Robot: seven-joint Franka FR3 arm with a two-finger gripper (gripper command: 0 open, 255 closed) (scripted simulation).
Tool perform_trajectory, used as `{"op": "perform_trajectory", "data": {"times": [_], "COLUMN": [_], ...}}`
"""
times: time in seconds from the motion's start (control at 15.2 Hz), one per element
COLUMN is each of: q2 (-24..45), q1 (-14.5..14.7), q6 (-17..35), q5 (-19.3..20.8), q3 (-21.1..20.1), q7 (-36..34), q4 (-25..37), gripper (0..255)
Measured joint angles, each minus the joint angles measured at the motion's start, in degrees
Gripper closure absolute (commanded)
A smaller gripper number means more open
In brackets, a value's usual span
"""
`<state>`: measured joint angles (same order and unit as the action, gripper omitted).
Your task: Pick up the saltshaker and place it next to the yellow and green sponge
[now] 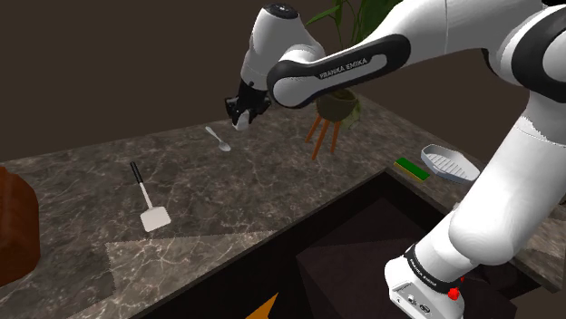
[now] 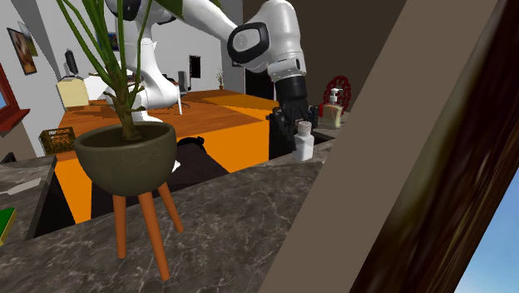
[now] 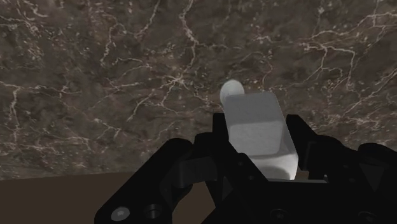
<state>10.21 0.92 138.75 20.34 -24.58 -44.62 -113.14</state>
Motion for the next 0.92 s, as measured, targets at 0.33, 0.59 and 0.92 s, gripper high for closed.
{"op": "perform_trajectory", "data": {"times": [0.33, 0.59, 0.92], "q2": [-6.5, -12.2, -19.5], "q1": [-3.6, -6.2, -8.0], "q6": [3.0, 5.4, 7.6], "q5": [-5.1, -10.3, -17.1], "q3": [0.8, 2.7, 7.3], "q7": [6.5, 14.0, 25.0], "q4": [-7.7, -14.4, -22.6], "gripper": [255, 255, 255]}}
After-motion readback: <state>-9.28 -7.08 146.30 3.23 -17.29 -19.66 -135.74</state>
